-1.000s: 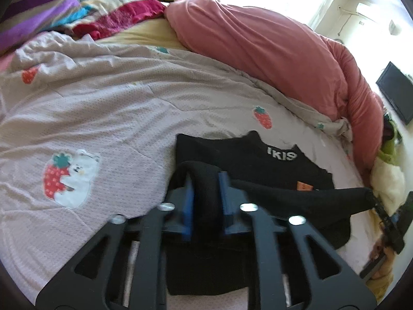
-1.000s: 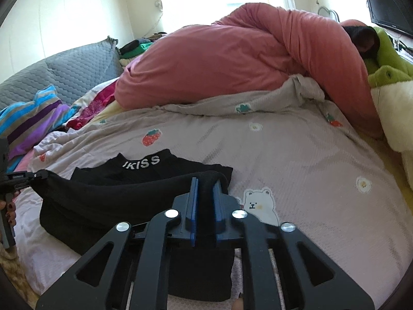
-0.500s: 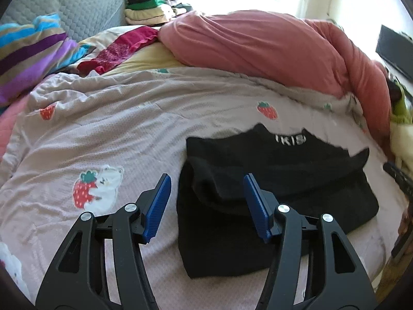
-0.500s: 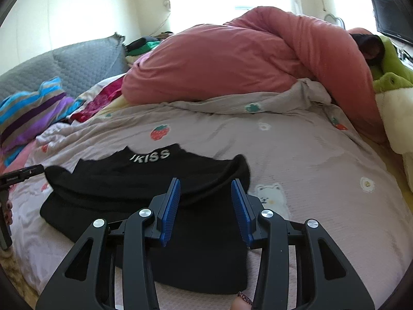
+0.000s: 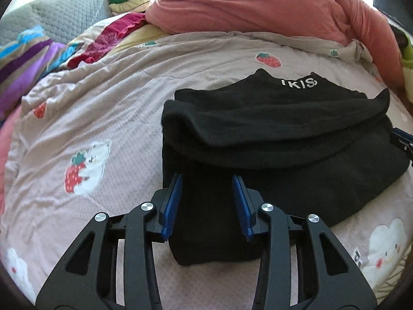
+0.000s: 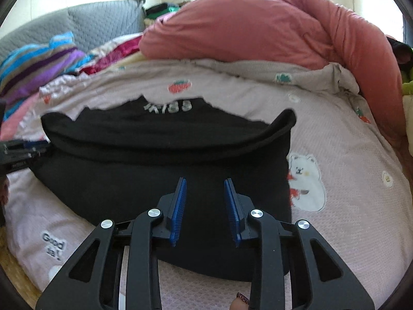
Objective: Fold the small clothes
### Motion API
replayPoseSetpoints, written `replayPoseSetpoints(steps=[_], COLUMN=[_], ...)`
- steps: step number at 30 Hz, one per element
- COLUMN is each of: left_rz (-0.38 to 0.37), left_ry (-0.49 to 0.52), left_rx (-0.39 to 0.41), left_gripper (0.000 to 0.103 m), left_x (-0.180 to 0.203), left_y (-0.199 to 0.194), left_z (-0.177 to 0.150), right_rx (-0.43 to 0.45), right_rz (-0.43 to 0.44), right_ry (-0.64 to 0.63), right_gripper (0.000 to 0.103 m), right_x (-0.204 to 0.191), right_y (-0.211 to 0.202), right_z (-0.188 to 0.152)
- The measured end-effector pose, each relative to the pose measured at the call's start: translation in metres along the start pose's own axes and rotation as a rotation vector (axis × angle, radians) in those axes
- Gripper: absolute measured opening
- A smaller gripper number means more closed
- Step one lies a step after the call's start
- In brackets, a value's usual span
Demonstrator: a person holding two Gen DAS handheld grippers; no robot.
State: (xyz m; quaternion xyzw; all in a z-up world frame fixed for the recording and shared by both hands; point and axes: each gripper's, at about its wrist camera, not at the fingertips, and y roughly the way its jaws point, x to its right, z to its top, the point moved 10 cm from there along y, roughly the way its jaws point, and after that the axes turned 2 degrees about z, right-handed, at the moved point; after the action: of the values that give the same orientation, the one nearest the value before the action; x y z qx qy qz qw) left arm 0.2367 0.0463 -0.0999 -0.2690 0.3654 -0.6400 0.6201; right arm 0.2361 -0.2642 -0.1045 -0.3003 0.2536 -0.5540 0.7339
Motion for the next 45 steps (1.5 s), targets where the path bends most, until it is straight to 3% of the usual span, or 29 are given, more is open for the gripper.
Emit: replayPoseSetpoints(steps=[5, 12, 26, 34, 37, 45], left_rz=[0.049, 0.057, -0.011, -0.041, -0.065, -0.105], left_ry=[0.049, 0.061, -0.068, -0.18, -0.19, -0.184], left_rx=[-0.001, -0.011, 0.0, 0.025, 0.001, -0.032], left_gripper=[0.032, 0.032, 0.032, 0.032, 0.04, 0.042], left_x=[0.005, 0.013, -0.003, -0.038, -0.045, -0.043], left_y=[0.014, 0.034, 0.057, 0.055, 0.062, 0.075], left_z=[0.013, 0.031, 0.077, 0.086, 0.083, 0.076], right_rx=[-0.032, -0.041, -0.003, 0.034, 0.02, -0.028], right_rz=[-0.022, -0.038, -0.078, -0.14, -0.141, -0.061], right_ry=[0.0, -0.014, 0.022, 0.104, 0.15, 0.19], right_gripper=[0.029, 0.029, 0.029, 0.029, 0.036, 0.046], right_x=[0.003, 0.007, 0.027, 0.069, 0.085, 0.086], right_y=[0.019, 0.037, 0.057, 0.042, 0.043, 0.062], right_z=[-0.002, 0.017, 0.063, 0.066, 0.061, 0.055])
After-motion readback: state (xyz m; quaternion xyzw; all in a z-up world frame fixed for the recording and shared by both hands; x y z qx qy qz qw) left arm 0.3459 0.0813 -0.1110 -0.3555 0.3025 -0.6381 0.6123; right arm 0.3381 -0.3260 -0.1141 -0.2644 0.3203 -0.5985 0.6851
